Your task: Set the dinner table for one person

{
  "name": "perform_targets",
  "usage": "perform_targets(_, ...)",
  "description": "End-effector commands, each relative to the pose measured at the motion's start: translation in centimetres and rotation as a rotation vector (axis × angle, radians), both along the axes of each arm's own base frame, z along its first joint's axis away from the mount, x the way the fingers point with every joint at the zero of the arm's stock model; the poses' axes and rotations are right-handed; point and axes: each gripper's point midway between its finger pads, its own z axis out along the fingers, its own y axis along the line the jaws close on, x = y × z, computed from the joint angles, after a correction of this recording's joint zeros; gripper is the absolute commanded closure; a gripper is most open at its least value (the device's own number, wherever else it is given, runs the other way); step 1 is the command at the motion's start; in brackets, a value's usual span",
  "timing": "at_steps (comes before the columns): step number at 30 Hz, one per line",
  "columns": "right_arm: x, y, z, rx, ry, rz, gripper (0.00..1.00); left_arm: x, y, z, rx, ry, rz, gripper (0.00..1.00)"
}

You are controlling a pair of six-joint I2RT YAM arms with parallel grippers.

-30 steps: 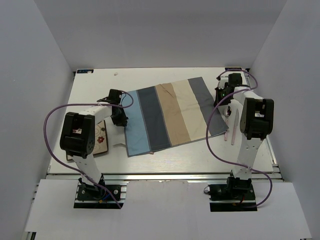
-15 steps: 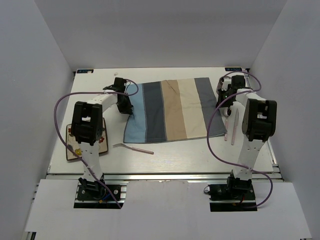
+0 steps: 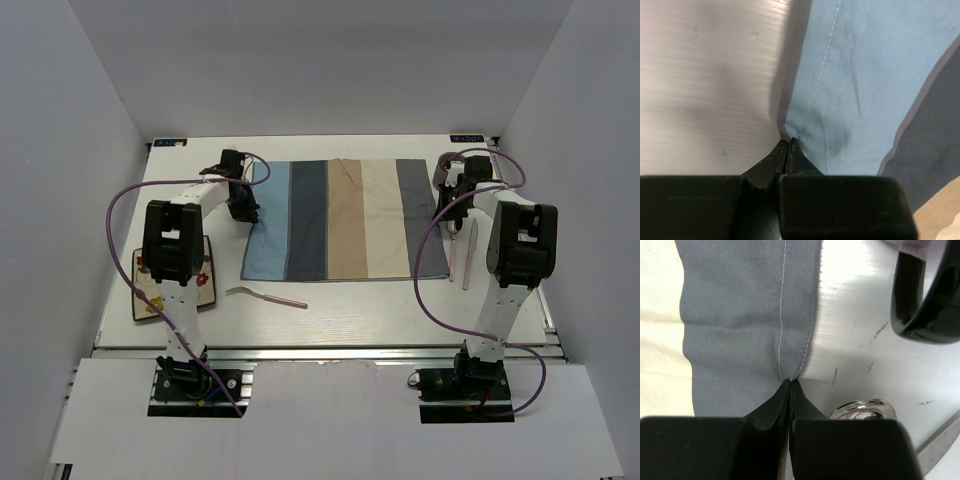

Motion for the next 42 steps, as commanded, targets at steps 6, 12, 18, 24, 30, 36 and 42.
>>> perform_targets(6,-1.5,-0.6,0.2,-0.025,0.040,-0.029,1.00,-0.1,1.2,0.0,0.035,0.001,-0.003,0.98)
perform_targets(12,-2.0,-0.7,0.0,-0.032,0.048,-0.036,1.00,-0.5,1.8,0.0,0.038,0.001,0.008,0.99)
perform_targets(18,-1.7,-1.0,0.3,-0.047,0.035,-0.045,1.00,-0.9,2.3,0.2,0.046,0.000,0.018,0.99)
perform_targets(24,-1.6,-1.1,0.3,-0.050,0.034,-0.046,1.00,-1.1,2.5,0.4,0.043,-0.003,0.030,0.99)
perform_targets(30,-1.5,-1.0,0.4,-0.042,0.030,-0.042,1.00,-1.7,2.6,0.7,0.038,-0.011,0.040,0.99)
perform_targets(36,-1.3,-1.0,0.6,-0.047,0.023,-0.033,1.00,-1.4,2.7,1.4,0.044,-0.024,0.046,0.98)
perform_targets(42,-0.9,-0.8,1.9,-0.042,-0.011,0.000,0.84,-0.5,2.7,2.7,0.038,-0.052,0.052,0.66)
